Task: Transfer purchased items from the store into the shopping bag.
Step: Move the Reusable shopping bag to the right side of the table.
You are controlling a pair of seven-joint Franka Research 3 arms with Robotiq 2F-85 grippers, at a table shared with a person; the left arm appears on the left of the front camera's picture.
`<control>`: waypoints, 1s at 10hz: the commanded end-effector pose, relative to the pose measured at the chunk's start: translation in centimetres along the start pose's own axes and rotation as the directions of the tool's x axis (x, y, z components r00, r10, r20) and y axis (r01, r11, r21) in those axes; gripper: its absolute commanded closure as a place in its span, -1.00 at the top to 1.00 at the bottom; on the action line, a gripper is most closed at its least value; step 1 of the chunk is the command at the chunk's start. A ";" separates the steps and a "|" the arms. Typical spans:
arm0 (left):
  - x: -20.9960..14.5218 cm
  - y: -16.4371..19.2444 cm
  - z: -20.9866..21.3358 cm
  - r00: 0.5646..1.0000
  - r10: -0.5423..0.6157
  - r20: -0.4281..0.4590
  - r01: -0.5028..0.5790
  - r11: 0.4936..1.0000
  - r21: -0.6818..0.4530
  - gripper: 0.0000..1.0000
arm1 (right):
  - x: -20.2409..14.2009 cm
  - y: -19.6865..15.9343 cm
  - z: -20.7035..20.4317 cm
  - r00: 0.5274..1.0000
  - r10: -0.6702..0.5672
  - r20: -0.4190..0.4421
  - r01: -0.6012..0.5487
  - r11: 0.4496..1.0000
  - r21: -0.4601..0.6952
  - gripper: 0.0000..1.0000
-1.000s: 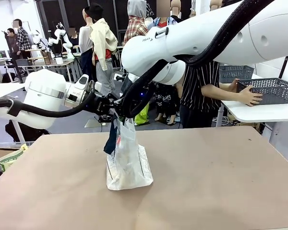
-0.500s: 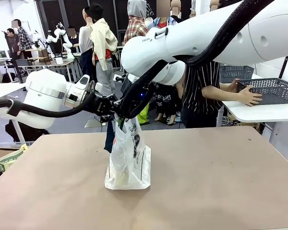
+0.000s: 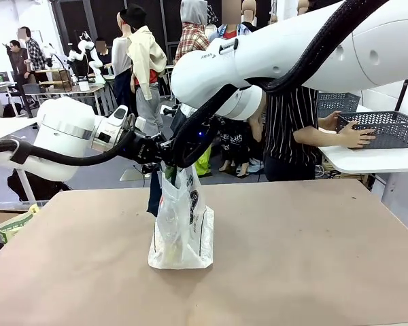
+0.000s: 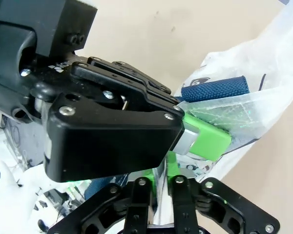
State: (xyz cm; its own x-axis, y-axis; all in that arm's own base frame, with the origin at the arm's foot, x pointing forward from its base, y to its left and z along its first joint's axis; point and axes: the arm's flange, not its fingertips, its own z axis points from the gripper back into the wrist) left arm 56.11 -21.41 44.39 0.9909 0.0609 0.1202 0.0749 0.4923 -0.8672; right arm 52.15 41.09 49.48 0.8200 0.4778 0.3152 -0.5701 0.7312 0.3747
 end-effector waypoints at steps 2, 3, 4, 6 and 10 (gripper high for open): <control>0.2 -1.0 -0.4 1.000 0.011 -0.020 -0.011 1.000 0.007 -1.00 | -0.3 0.4 0.5 1.000 -0.013 0.011 0.013 1.000 0.003 0.58; 0.1 -0.9 -0.4 0.999 -0.005 -0.037 0.005 1.000 0.020 -1.00 | -0.4 0.5 1.0 1.000 -0.010 0.012 0.010 1.000 0.007 0.98; 0.1 -0.9 -0.5 0.999 -0.001 -0.035 0.002 1.000 0.021 -1.00 | -0.6 0.7 1.6 1.000 -0.014 0.010 0.014 1.000 -0.002 1.00; 0.1 -0.8 -0.5 0.999 0.004 -0.035 -0.004 1.000 0.019 -1.00 | -1.4 1.1 2.8 0.999 -0.019 0.037 0.019 1.000 -0.017 1.00; 0.2 -0.8 -0.3 0.999 0.005 -0.042 -0.004 1.000 0.030 -1.00 | -6.0 0.6 8.2 0.993 -0.052 0.107 0.059 0.996 -0.066 1.00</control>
State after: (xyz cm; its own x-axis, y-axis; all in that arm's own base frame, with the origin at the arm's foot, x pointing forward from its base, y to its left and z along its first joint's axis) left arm 56.10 -21.81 44.53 0.9917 0.0425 0.1215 0.0831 0.5097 -0.8563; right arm 48.78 37.27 55.25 0.8206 0.4255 0.3815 -0.5503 0.7683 0.3269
